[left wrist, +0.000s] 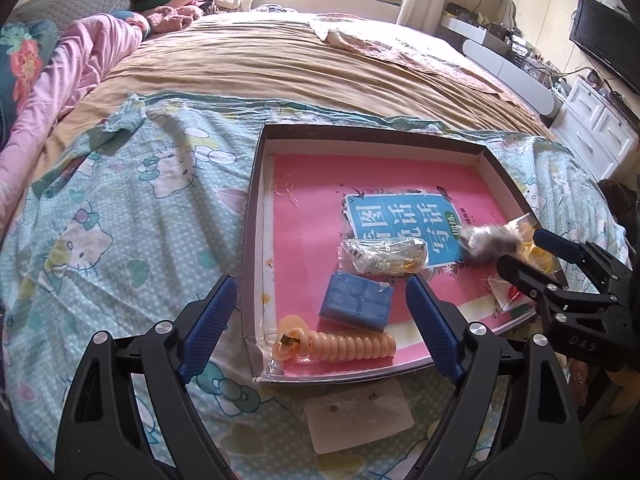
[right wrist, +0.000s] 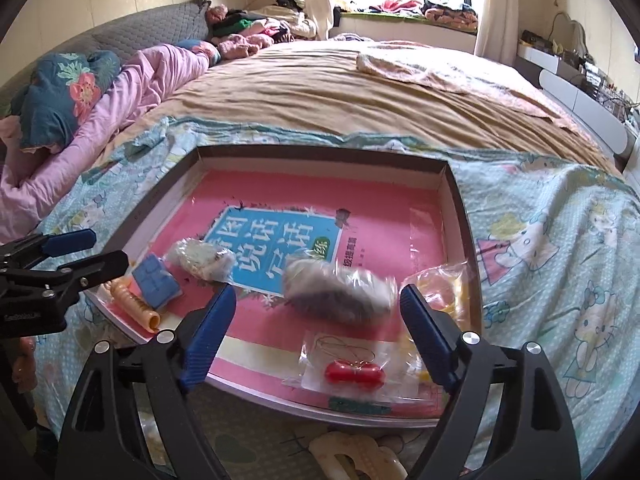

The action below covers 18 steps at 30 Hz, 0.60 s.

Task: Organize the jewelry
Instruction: 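Withdraw both open grippers from the box toward the pearl earrings and watch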

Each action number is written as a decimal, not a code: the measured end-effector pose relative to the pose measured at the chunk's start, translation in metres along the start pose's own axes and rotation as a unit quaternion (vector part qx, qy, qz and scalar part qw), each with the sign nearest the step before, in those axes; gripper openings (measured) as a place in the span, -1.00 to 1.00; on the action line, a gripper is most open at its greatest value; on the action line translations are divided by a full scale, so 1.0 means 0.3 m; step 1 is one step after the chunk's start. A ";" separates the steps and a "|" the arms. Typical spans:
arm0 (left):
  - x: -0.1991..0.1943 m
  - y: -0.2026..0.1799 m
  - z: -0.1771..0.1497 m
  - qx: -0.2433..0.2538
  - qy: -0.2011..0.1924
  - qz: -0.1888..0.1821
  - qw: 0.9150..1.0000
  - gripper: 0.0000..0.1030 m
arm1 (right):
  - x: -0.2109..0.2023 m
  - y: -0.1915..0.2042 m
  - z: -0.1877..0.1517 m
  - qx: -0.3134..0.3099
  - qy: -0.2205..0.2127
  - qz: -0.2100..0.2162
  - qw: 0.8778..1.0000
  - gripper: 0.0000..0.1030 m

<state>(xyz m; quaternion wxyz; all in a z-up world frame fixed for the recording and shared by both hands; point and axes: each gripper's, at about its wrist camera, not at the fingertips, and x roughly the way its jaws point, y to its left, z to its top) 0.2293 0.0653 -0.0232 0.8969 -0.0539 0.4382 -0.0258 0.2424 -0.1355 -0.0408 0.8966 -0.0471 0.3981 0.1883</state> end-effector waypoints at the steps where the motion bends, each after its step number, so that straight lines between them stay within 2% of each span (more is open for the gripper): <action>1: -0.002 0.000 0.000 -0.001 0.000 -0.001 1.000 0.55 | -0.009 0.001 0.001 0.000 -0.003 0.000 1.000 0.62; 3: -0.008 0.000 -0.001 -0.001 -0.002 0.000 1.000 0.61 | -0.022 0.003 0.002 0.002 -0.009 0.001 1.000 0.79; 9: -0.025 0.002 -0.004 -0.003 -0.005 0.002 1.000 0.71 | -0.061 0.002 -0.006 0.009 -0.020 0.003 1.000 0.82; 11: -0.031 0.003 -0.005 -0.004 -0.005 0.001 1.000 0.80 | -0.073 0.001 -0.009 0.011 -0.023 0.003 1.000 0.82; 18: -0.053 0.010 -0.005 -0.006 -0.010 0.001 1.000 0.81 | -0.119 0.003 -0.017 0.014 -0.031 0.006 0.999 0.83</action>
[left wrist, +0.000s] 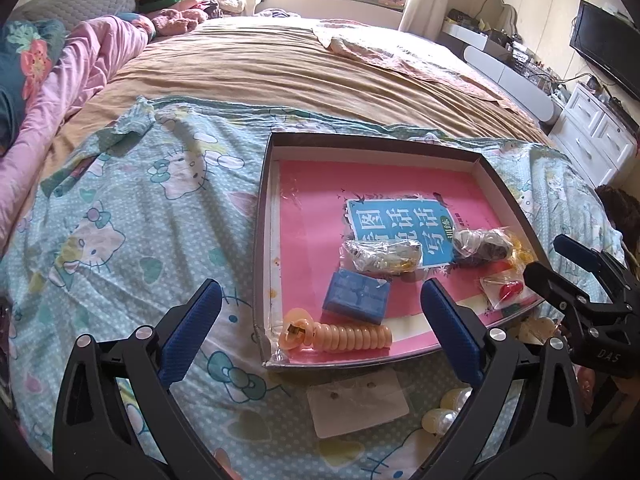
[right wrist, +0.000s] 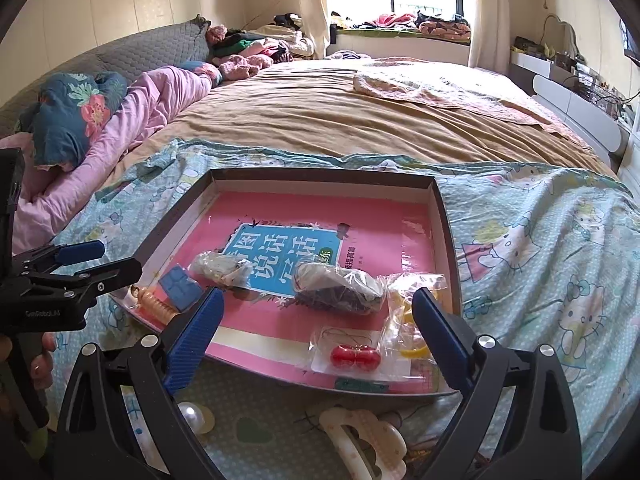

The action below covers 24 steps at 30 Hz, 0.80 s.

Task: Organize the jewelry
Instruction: 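Withdraw both open grippers from the box toward the pearl earrings and watch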

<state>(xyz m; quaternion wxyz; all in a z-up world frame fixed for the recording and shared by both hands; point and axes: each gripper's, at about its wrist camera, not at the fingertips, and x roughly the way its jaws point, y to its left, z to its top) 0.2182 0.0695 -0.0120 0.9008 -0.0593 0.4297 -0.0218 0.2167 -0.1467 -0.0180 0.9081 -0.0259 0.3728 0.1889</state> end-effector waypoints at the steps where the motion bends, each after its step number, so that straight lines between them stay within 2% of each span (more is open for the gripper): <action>1: -0.005 0.001 -0.001 0.000 0.000 0.000 1.000 0.81 | -0.009 0.000 -0.001 -0.001 -0.002 -0.001 1.000 0.83; 24: -0.163 0.023 -0.027 -0.017 -0.039 -0.006 0.999 0.81 | -0.189 -0.045 0.017 0.012 -0.049 -0.017 0.999 0.83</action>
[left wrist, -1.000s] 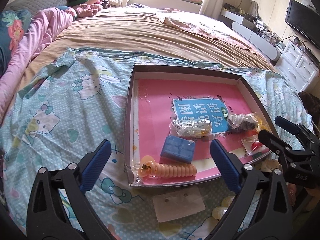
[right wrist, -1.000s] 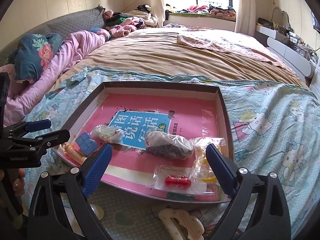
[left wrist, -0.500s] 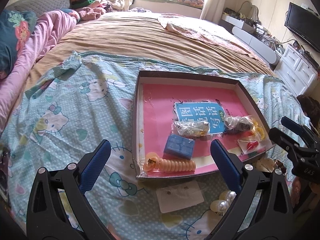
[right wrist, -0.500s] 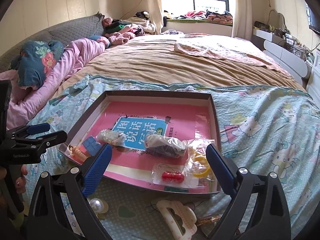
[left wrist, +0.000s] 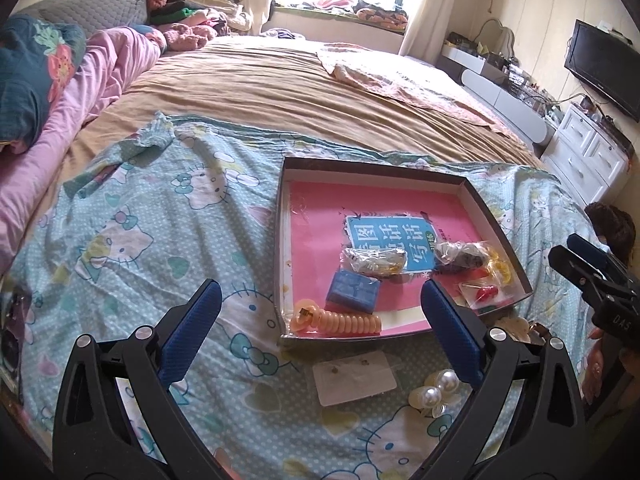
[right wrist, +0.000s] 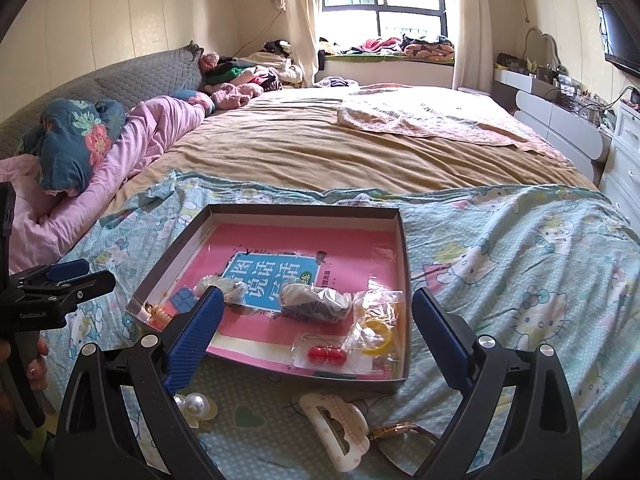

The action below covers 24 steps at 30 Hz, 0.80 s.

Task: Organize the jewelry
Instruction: 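Withdraw both open grippers from the box toward the pearl earrings and watch, then grasp the pearl earrings with the left gripper while the right grasps the brown leather watch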

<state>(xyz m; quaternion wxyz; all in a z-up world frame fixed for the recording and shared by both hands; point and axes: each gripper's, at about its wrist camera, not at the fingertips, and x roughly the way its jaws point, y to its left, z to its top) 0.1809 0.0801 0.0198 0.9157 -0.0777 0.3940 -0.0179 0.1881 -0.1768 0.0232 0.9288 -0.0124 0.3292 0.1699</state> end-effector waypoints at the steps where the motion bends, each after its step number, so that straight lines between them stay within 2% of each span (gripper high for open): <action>1: -0.007 0.002 0.000 -0.001 -0.002 -0.001 1.000 0.81 | -0.009 -0.002 0.002 0.000 -0.002 -0.001 1.000 0.82; 14: -0.079 -0.022 -0.011 0.005 -0.021 -0.002 1.000 0.81 | -0.102 -0.036 -0.009 0.001 -0.014 -0.012 1.000 0.82; 24: -0.082 -0.102 -0.056 0.034 -0.008 -0.020 0.999 0.81 | -0.149 -0.094 -0.073 0.002 0.002 -0.028 1.000 0.83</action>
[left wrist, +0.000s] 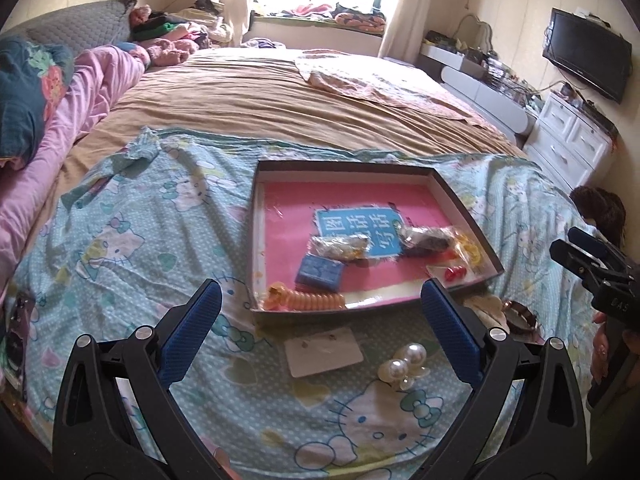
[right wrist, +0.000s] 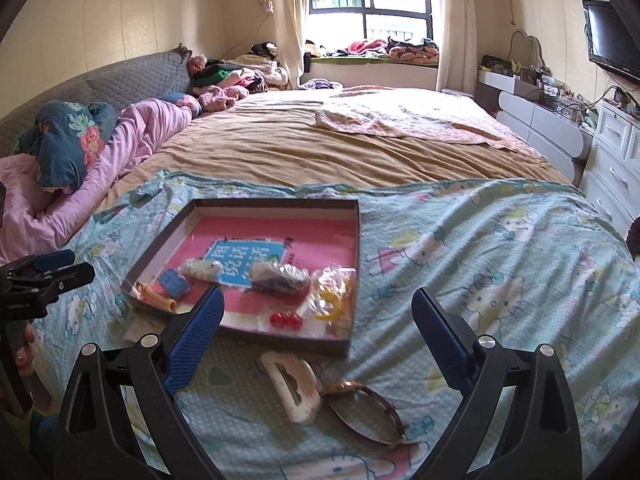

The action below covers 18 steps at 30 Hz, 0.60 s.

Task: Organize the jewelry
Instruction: 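Grasp the pearl earrings with the left gripper while the right grasps the brown leather watch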

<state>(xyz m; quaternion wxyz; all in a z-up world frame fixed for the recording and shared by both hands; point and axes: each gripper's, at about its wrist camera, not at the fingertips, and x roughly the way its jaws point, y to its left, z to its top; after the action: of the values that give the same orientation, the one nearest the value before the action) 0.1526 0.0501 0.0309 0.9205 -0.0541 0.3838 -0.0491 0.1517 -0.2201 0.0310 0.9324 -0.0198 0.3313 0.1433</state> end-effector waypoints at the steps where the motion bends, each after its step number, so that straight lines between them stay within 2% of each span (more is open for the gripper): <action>1: 0.002 -0.004 -0.003 0.001 0.002 -0.002 1.000 0.81 | -0.002 -0.005 -0.006 -0.001 0.002 -0.001 1.000 0.83; 18: 0.076 -0.134 -0.098 0.050 0.045 -0.024 0.997 0.81 | 0.000 -0.075 -0.115 0.001 0.037 -0.011 0.999 0.82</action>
<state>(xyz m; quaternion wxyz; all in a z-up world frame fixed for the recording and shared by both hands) 0.1457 0.0056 -0.0002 0.9024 -0.0147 0.4205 -0.0931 0.1369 -0.2460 0.0029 0.9209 -0.0278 0.3658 0.1319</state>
